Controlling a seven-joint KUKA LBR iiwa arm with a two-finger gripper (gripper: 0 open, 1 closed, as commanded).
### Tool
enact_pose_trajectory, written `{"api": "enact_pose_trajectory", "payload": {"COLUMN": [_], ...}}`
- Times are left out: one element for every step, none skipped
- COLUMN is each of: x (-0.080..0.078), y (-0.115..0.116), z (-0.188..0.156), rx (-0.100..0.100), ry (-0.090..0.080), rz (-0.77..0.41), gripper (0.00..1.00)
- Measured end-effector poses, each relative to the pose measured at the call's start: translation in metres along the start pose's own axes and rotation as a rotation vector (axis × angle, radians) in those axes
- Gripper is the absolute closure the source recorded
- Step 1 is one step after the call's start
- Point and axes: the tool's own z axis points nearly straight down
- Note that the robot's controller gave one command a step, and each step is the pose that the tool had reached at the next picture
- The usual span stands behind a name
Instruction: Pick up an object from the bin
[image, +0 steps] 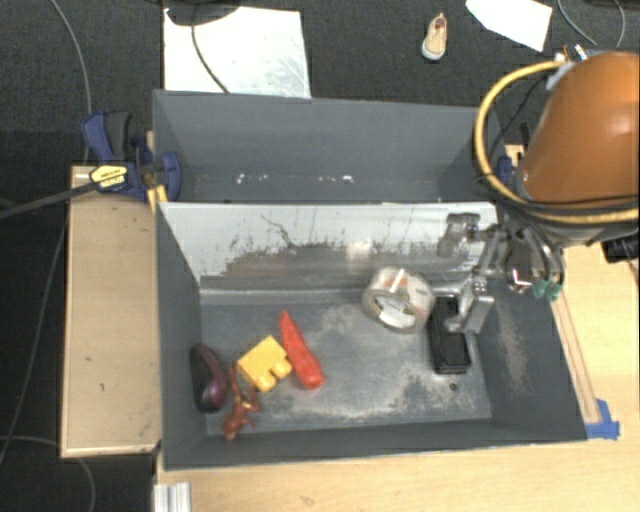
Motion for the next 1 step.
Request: {"api": "enact_pose_trajectory", "payload": {"x": [0.0102], "y": [0.0037], "z": [-0.0008], "rx": [-0.002], "ry": [-0.005], "rz": [0.022], "gripper": [0.00]}}
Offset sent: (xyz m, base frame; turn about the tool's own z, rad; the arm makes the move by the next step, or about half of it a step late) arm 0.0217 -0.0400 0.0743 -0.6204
